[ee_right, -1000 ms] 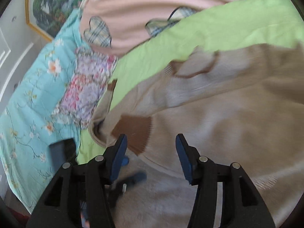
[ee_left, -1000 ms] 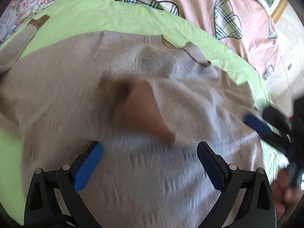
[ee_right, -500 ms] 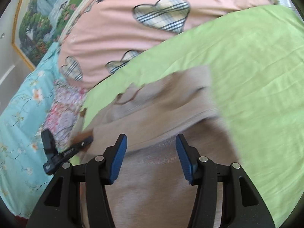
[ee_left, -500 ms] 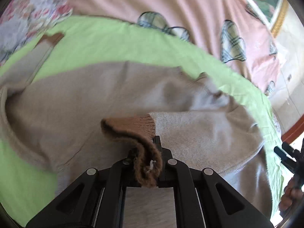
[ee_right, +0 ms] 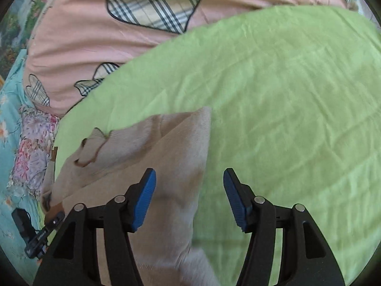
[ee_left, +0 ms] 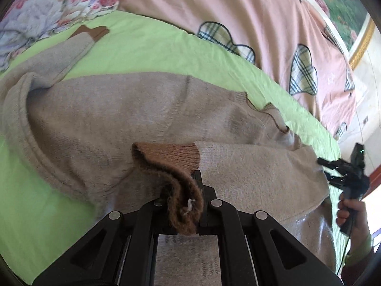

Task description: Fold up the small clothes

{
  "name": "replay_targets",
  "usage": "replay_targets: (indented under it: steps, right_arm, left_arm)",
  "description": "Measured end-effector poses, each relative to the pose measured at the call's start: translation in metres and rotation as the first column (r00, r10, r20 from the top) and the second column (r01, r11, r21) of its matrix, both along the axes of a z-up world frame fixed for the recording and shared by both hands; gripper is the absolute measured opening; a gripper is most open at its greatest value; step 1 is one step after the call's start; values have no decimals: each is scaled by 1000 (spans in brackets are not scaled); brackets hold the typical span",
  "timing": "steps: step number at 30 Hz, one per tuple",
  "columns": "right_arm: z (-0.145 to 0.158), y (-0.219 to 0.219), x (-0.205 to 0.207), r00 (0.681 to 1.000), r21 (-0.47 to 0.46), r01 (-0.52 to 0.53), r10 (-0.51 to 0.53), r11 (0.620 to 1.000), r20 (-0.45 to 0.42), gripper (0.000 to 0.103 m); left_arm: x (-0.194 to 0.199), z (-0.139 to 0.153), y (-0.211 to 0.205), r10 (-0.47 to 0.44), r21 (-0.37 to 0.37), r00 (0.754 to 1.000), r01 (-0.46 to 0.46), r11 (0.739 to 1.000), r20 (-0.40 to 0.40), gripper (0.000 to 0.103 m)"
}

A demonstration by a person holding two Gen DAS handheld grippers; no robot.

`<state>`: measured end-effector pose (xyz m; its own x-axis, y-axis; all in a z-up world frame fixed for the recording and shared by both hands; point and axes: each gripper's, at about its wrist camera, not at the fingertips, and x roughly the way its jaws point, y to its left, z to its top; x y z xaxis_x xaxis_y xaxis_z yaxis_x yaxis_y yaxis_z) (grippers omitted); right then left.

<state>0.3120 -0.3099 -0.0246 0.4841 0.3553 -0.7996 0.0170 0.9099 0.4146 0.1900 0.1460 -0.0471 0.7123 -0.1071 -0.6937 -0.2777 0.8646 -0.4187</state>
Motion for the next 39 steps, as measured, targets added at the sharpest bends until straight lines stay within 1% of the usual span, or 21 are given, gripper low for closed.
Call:
replay_targets:
  steps: [2,3,4,5,6,7,9,11,12,13,16,19,21,23,25,27,28,30,33,36,39]
  right_arm:
    - [-11,7,10,999,7,-32,32,999,-20,61]
    - [-14,10,12,998,31,-54,55,998,-23,57]
    - [-17,14,14,996,49,-82,83,995,-28,24]
    - [-15,18,16,994,14,-106,107,994,-32,8]
    - [-7,20,14,994,-46,-109,109,993,0,10]
    - [4,21,13,993,-85,-104,108,991,43,9]
    - [28,12,12,990,-132,-56,73,990,124,8]
    - [40,5,14,984,-183,-17,49,983,171,8]
    - [37,5,18,986,-219,-21,57,976,160,8]
    - [31,6,20,988,-231,-29,62,973,139,8]
    - [4,9,22,994,-288,-52,77,956,77,8]
    - [-11,4,17,997,-297,-39,57,954,52,10]
    - [-2,3,7,998,-308,8,13,951,66,22]
    - [15,2,-7,993,-282,46,-14,958,117,28]
    - [33,6,-23,986,-240,50,-10,970,168,41]
    - [45,17,-37,981,-192,14,24,981,193,46]
    - [47,25,-44,980,-157,-12,43,987,194,46]
    - [49,38,-59,981,-103,-57,75,993,180,47]
    - [43,64,-87,978,-29,-137,139,990,156,50]
    - [31,89,-109,975,5,-187,185,982,120,52]
    - [19,107,-128,972,38,-223,220,974,84,52]
  left_arm:
    - [-2,0,4,11,-10,1000,-11,1000,7,6]
    - [-1,0,3,8,-7,1000,-8,1000,6,6]
    - [-1,1,1,7,2,1000,-7,1000,1,6]
    - [1,3,-3,-5,17,1000,5,1000,0,6]
    - [4,8,-9,-29,24,1000,29,999,10,6]
    - [5,11,-13,-48,31,999,47,998,20,6]
    - [13,17,-27,-95,61,995,93,994,29,6]
    - [22,17,-40,-112,113,994,110,987,14,6]
    - [26,15,-43,-112,130,994,111,985,1,6]
    - [28,12,-44,-110,137,994,111,984,-13,6]
    - [25,3,-38,-111,114,993,114,987,-34,7]
    - [19,1,-34,-119,112,992,123,986,-41,11]
    - [15,3,-33,-121,127,992,126,984,-44,15]
    - [8,5,-28,-120,132,992,125,983,-42,17]
    - [-1,8,-22,-119,123,992,123,985,-40,17]
    - [-12,12,-18,-115,127,993,118,985,-35,17]
    - [-16,14,-17,-115,129,993,118,985,-33,17]
    - [-30,20,-12,-111,136,993,114,984,-25,23]
    - [-47,29,-2,-83,151,996,84,985,-14,40]
    - [-58,39,18,-32,172,999,33,985,-10,48]
    - [-56,48,41,30,226,999,-26,974,-16,56]
